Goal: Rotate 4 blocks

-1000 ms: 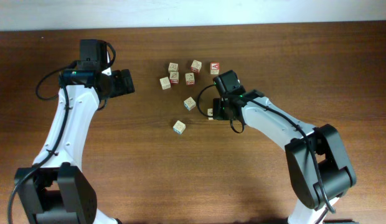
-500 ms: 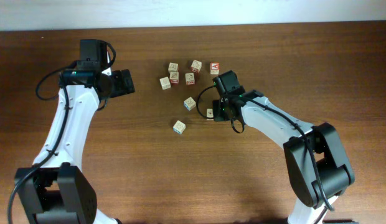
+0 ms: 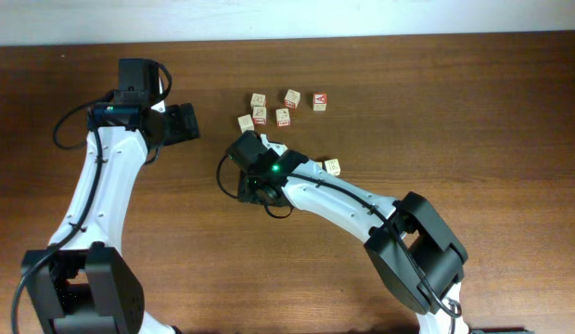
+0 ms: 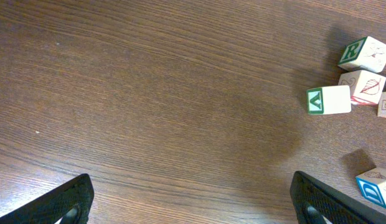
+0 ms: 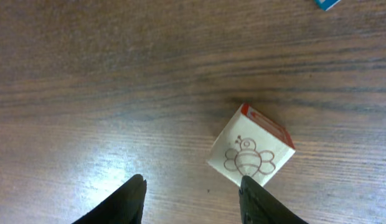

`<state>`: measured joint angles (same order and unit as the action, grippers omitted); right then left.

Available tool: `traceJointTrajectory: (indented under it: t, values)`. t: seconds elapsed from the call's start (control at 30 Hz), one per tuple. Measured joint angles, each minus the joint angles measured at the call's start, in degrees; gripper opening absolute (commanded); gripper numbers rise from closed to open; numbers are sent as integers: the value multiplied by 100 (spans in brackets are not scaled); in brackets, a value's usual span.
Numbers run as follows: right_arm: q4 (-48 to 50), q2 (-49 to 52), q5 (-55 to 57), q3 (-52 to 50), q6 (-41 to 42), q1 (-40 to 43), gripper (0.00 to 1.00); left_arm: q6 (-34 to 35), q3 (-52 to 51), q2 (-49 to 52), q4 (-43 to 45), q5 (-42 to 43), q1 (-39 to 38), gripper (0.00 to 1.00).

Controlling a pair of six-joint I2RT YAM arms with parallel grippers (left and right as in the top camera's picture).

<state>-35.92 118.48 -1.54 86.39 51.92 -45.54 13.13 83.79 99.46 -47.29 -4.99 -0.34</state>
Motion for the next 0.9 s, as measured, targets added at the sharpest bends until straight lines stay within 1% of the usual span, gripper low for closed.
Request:
traceJointTrajectory:
  t: [0.07,0.13,0.2,0.27,0.37,0.43,0.5,0.57,0.77,0.83,0.87,0.9]
  values:
    - [-55,0,201,0,55,0,49,0,0,0,0,2,-2,99]
    - [-188,0,656,2,-70,-4,50,0,0,0,0,2,0,99]
    - [-15,48,872,-4,-787,-4,50,0,0,0,0,2,0,99]
    - [68,74,927,-4,-1436,2,48,0,0,0,0,2,0,99]
    - [70,85,927,-4,-1709,72,48,0,0,0,0,2,0,99]
    - [68,267,925,-4,-1698,76,37,0,0,0,0,2,0,99]
    - [68,267,973,-4,-1725,76,31,0,0,0,0,2,0,99]
    - [68,267,1060,-4,-1738,149,31,0,0,0,0,2,0,99]
    - [-2,267,1237,-4,-1744,942,31,0,0,0,0,2,0,99]
    - [-55,267,1335,-4,-1744,1005,32,0,0,0,0,2,0,99]
    - [-74,267,1355,-2,-1744,1005,43,0,0,0,0,2,0,99]
    - [-90,267,1368,-2,-1742,1005,45,0,0,0,0,2,0,99]
